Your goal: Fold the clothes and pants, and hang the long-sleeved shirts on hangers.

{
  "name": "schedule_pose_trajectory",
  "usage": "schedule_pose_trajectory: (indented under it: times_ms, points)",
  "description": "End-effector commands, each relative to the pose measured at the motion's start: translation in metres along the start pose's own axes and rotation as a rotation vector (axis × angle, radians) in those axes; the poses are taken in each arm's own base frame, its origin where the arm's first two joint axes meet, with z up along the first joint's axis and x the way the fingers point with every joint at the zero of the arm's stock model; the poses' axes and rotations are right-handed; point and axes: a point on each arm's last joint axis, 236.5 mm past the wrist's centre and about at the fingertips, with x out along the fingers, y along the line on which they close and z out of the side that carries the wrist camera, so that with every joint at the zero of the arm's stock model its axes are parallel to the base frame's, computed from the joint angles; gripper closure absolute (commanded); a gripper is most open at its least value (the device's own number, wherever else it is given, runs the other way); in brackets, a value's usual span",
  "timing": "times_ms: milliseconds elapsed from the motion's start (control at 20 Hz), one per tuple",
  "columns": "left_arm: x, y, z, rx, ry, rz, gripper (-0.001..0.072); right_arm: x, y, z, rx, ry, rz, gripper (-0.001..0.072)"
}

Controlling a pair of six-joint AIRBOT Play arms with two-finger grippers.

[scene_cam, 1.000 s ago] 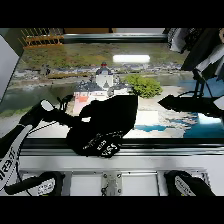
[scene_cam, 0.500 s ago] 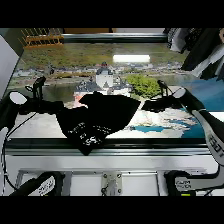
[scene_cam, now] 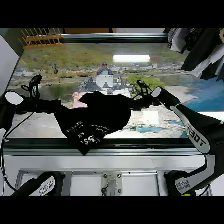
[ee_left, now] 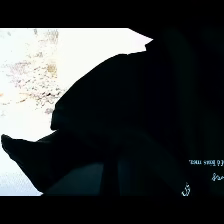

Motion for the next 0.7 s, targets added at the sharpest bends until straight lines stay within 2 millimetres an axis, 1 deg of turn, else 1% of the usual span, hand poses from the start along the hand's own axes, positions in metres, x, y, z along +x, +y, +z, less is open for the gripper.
schedule_pose_trajectory:
  times_ms: [0,50,100,150,200,250,300,350,400,450,500,550,600,650]
  points:
    - [-0.029,0.006,0.021,-0.051,-0.075,0.052,0.0701,-0.040,0.015,0.038,-0.101,-0.094,-0.025,0.0703]
    - [-0.061,0.007,0.042,-0.055,-0.163,0.081,0.0701,-0.082,0.016,0.060,-0.174,-0.152,-0.073,0.0703]
    - [-0.096,0.000,0.061,-0.047,-0.260,0.087,0.0701,-0.130,0.019,0.081,-0.239,-0.221,-0.127,0.0703]
    - [-0.137,-0.011,0.076,-0.035,-0.363,0.091,0.0700,-0.189,0.027,0.101,-0.297,-0.314,-0.181,0.0703]
    - [-0.182,-0.026,0.087,-0.009,-0.476,0.096,0.0700,-0.248,0.041,0.114,-0.337,-0.420,-0.220,0.0704]
    - [-0.224,-0.042,0.091,0.012,-0.579,0.097,0.0700,-0.311,0.060,0.122,-0.369,-0.547,-0.246,0.0704]
    - [-0.265,-0.062,0.089,0.040,-0.682,0.094,0.0700,-0.365,0.079,0.122,-0.384,-0.664,-0.261,0.0704]
    - [-0.301,-0.080,0.081,0.069,-0.770,0.090,0.0700,-0.417,0.100,0.115,-0.393,-0.778,-0.270,0.0704]
    - [-0.331,-0.096,0.071,0.086,-0.845,0.082,0.0700,-0.457,0.118,0.102,-0.407,-0.869,-0.278,0.0704]
    - [-0.356,-0.109,0.060,0.093,-0.910,0.071,0.0700,-0.493,0.135,0.085,-0.428,-0.953,-0.287,0.0704]
    - [-0.378,-0.122,0.046,0.109,-0.968,0.064,0.0700,-0.520,0.148,0.068,-0.449,-1.015,-0.301,0.0704]
    - [-0.393,-0.131,0.033,0.114,-1.008,0.053,0.0701,-0.544,0.159,0.050,-0.456,-1.070,-0.312,0.0704]
    - [-0.405,-0.139,0.019,0.112,-1.039,0.040,0.0701,-0.563,0.167,0.033,-0.447,-1.119,-0.320,0.0704]
    - [-0.413,-0.146,0.006,0.102,-1.058,0.024,0.0700,-0.579,0.173,0.020,-0.439,-1.159,-0.331,0.0704]
